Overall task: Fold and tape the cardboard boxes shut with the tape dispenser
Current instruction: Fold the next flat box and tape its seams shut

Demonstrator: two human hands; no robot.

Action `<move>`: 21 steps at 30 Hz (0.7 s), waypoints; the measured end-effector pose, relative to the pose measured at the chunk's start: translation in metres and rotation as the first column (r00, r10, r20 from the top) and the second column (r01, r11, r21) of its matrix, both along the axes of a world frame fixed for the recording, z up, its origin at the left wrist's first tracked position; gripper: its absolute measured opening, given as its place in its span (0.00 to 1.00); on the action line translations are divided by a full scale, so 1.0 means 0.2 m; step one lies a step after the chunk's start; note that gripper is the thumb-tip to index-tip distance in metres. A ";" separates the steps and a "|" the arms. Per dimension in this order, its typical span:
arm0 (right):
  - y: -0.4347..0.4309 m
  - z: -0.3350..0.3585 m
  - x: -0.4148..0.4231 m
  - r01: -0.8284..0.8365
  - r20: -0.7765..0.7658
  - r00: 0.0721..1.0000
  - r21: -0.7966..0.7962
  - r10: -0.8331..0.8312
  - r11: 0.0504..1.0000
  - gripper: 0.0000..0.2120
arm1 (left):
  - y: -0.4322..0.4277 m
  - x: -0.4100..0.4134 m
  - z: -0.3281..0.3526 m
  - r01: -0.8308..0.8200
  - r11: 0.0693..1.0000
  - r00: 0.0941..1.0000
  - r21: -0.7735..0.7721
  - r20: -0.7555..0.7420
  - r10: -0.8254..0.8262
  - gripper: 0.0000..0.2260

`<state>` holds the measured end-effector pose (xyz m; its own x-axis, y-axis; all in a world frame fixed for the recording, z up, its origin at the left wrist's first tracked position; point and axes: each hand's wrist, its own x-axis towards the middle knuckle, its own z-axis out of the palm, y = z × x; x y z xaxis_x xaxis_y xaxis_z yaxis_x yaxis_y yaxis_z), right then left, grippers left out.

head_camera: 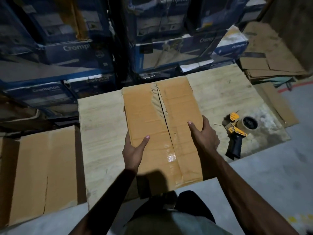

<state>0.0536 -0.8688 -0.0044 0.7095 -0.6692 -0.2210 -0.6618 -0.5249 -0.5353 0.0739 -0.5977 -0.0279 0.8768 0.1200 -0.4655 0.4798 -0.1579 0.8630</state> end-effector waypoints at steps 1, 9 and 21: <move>-0.03 0.00 0.04 -0.021 0.013 1.000 -0.008 0.021 1.000 0.33 | -0.03 0.01 0.00 -0.025 1.000 1.000 -0.007 -0.006 0.025 0.36; -0.29 -0.01 0.37 -0.299 0.013 0.954 -0.010 0.299 0.954 0.35 | -0.30 -0.02 -0.04 -0.312 0.950 0.947 -0.017 -0.091 0.309 0.40; -0.52 0.03 0.72 -0.761 -0.065 0.648 -0.041 0.759 0.647 0.34 | -0.90 -0.29 0.06 -0.712 0.693 0.671 0.109 -0.183 0.718 0.39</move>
